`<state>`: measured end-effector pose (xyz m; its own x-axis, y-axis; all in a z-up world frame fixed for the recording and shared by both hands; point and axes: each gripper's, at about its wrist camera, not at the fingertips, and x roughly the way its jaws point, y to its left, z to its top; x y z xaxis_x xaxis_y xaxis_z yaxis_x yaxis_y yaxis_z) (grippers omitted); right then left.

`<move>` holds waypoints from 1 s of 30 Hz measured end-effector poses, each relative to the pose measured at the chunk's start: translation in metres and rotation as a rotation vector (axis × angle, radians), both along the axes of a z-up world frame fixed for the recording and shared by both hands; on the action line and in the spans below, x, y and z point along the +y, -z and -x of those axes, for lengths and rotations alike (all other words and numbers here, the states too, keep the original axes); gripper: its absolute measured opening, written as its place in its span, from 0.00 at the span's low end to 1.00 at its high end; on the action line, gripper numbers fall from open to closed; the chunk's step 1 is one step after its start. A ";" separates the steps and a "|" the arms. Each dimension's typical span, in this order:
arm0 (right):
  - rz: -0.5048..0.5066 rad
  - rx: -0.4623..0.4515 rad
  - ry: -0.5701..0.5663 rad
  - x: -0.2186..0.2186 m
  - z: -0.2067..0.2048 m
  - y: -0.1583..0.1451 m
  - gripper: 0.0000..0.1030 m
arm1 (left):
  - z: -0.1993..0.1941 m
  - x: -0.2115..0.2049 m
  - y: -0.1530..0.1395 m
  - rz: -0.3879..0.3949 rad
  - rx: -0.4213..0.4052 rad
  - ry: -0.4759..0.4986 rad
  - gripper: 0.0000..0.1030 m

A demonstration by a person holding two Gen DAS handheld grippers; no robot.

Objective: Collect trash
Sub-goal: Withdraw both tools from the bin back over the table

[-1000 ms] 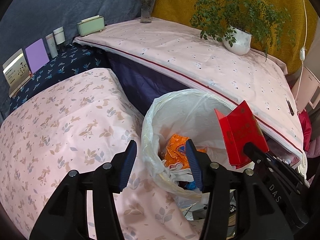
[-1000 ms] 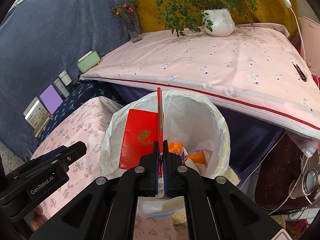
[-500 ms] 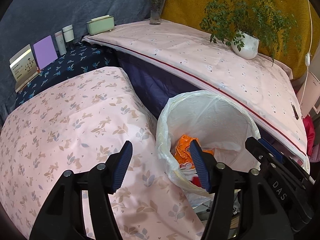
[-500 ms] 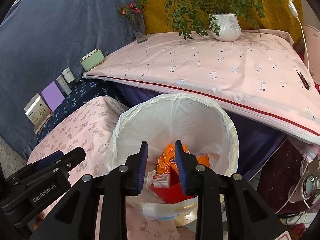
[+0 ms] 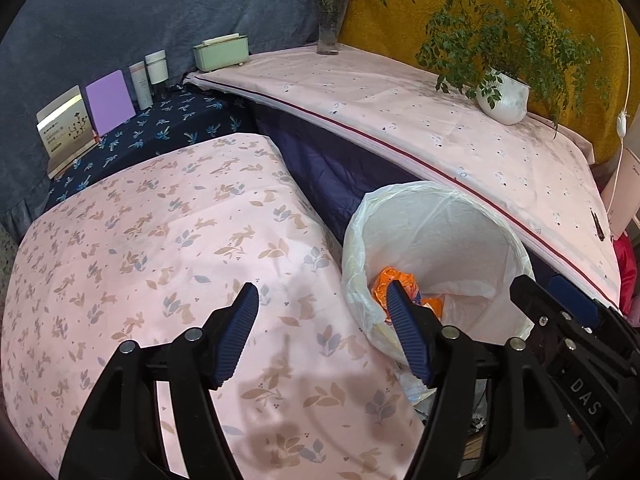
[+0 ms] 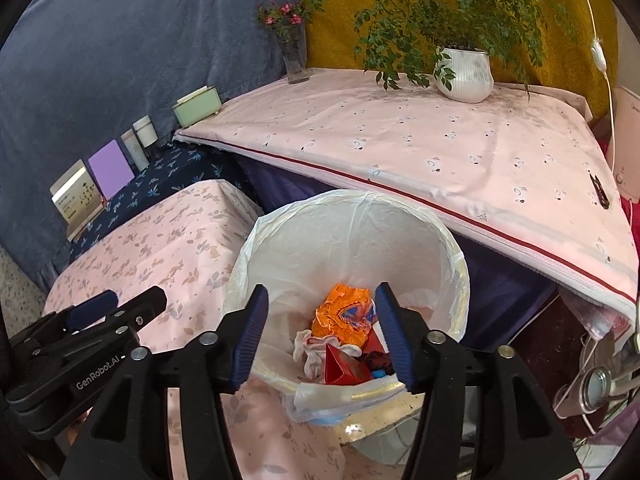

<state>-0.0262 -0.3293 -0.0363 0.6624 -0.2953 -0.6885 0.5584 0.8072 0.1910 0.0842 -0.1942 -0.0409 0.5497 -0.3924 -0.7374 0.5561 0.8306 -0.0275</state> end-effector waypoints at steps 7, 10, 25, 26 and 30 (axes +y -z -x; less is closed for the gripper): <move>0.049 0.030 -0.030 0.015 0.008 -0.008 0.70 | 0.010 0.011 0.002 -0.017 -0.021 -0.002 0.67; 0.095 0.059 -0.042 0.024 0.011 -0.008 0.74 | 0.013 0.016 0.005 -0.025 -0.019 -0.008 0.70; 0.163 0.153 -0.056 0.039 0.021 0.002 0.83 | 0.026 0.033 0.015 -0.069 -0.025 -0.040 0.83; 0.160 0.158 -0.055 0.039 0.022 0.003 0.84 | 0.026 0.034 0.016 -0.071 -0.025 -0.045 0.84; 0.161 0.168 -0.051 0.040 0.026 0.006 0.88 | 0.028 0.037 0.019 -0.084 -0.018 -0.056 0.86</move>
